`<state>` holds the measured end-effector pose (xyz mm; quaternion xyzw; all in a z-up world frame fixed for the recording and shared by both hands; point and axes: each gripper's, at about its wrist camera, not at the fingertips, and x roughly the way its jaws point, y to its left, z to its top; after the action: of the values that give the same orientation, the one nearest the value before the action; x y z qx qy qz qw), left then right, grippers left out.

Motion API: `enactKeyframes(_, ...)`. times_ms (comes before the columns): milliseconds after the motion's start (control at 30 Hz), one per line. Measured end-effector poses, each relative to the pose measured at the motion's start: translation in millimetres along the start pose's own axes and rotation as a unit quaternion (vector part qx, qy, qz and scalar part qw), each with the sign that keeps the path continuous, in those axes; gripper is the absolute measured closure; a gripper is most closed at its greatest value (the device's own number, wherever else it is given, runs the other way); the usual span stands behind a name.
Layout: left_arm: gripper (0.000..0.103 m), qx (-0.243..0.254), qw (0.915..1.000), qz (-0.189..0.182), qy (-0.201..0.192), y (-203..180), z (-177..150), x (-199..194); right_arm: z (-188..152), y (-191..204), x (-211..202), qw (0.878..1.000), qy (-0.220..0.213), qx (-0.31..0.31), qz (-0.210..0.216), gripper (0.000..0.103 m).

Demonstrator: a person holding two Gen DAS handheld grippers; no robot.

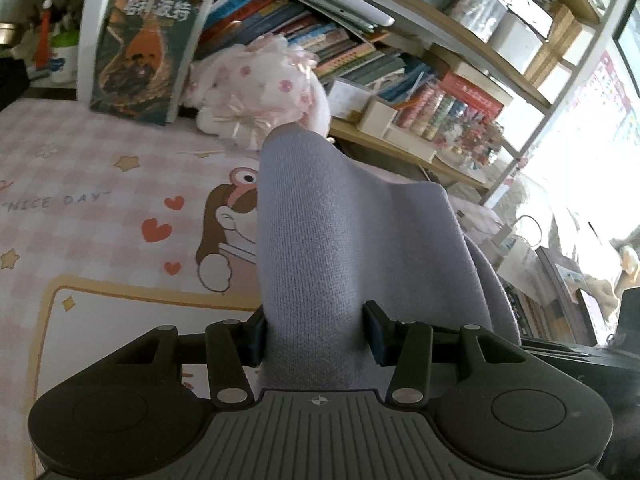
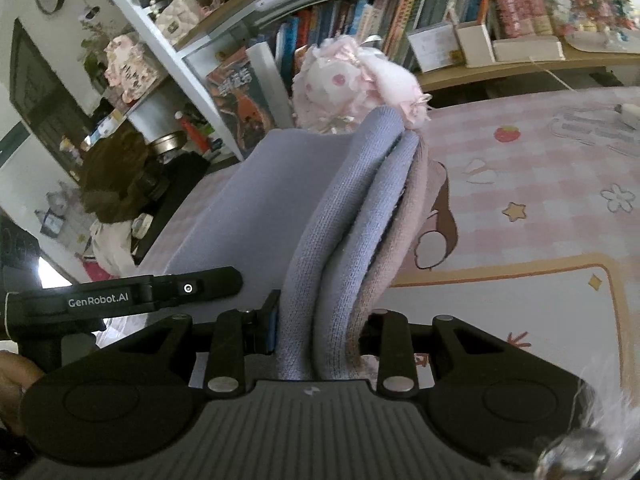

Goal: Fold clothes

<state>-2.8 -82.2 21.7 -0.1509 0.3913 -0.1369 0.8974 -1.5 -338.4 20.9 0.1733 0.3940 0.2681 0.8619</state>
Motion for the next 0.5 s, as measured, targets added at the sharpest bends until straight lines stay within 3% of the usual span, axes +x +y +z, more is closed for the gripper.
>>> enactKeyframes(500, 0.056, 0.022, 0.9977, -0.062, 0.015, 40.2, 16.7, -0.8, -8.6, 34.8, 6.0, 0.997, -0.033, 0.017, -0.06, 0.074)
